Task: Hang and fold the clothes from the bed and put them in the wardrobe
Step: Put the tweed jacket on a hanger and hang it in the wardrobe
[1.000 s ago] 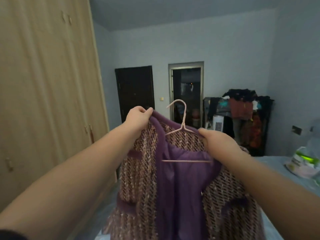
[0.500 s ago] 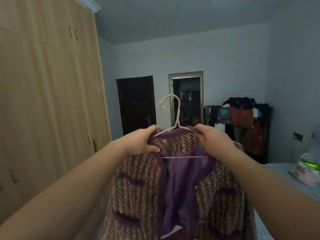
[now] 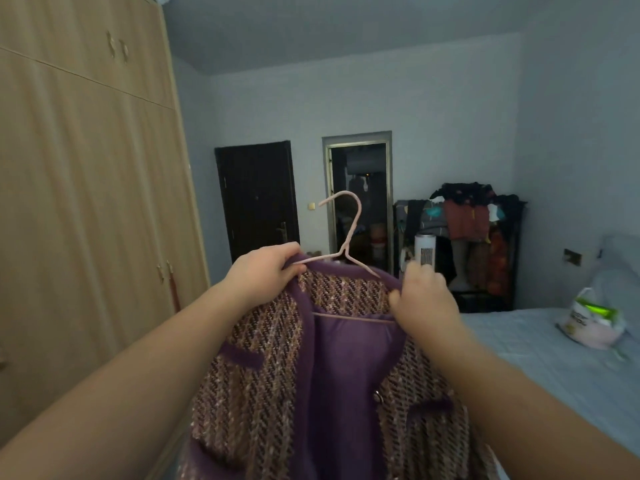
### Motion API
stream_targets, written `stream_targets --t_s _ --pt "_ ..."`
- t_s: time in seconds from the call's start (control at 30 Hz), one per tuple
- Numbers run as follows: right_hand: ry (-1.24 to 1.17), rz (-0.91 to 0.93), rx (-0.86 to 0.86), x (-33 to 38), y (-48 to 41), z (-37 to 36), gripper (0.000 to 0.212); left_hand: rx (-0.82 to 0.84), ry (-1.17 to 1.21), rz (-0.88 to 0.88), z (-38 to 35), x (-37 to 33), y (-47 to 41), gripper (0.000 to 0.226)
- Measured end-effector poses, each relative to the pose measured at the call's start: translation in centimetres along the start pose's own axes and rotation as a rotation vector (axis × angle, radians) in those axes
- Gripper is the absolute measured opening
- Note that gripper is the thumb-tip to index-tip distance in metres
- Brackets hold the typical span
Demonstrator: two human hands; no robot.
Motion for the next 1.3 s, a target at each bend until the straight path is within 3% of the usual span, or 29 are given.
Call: stream_targets --t_s 0.1,0.2,0.27,0.47,0.57,0.63,0.77,0.9,1.13,1.2,1.3 --pt "-0.088 -0.040 0.074 -0.9 -0.8 -1.0 0.011 0.018 -0.157 -0.040 -0.6 0.2 -0.6 0.008" --pt "-0.210 -0.217 0.084 -2.8 -3.4 -0.1 0.016 0.124 -0.251 0.016 -1.8 1.9 -0.7 0.014" --pt "-0.181 -0.212 0.135 -2.1 -5.3 0.3 0.017 0.135 -0.304 0.048 -2.4 2.9 -0.5 0.016" --pt "-0.193 -0.185 0.602 -0.4 0.9 -7.6 0.044 0.005 -0.220 0.180 -2.5 4.0 -0.3 0.013" --pt "-0.242 -0.196 0.496 -0.7 2.2 -10.8 0.063 -0.049 -0.116 0.199 -1.4 3.7 -0.1 0.013" --pt "-0.270 -0.198 0.369 -0.5 1.1 -10.6 0.063 -0.082 -0.081 0.213 -0.3 3.1 0.3 0.017" --pt "-0.197 -0.073 0.167 0.2 -2.2 -7.7 0.048 -0.115 0.003 0.270 1.2 2.7 0.6 0.022" --pt "-0.275 0.072 0.183 3.3 -4.0 -7.0 0.035 -0.127 -0.007 0.364 1.0 4.1 0.9 0.028" --pt "-0.375 0.348 0.127 11.8 -1.4 -3.4 0.033 -0.224 -0.187 0.597 2.0 9.5 4.5 0.032" --pt "-0.348 0.460 0.191 14.2 1.1 -4.0 0.033 -0.221 -0.211 0.591 2.9 9.5 5.3 0.033" --pt "-0.140 0.580 0.450 16.8 4.5 -6.8 0.036 -0.271 -0.320 0.516 5.7 8.3 6.7 0.031"
Point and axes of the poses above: each hand's wrist, its own y-axis away from the middle knuckle, its own z-axis out of the back of the hand, x = y × z, the point moved 10 cm from there along -y, towards the middle knuckle, and after that the axes turned 8 degrees about -x, right-handed, at the moved point
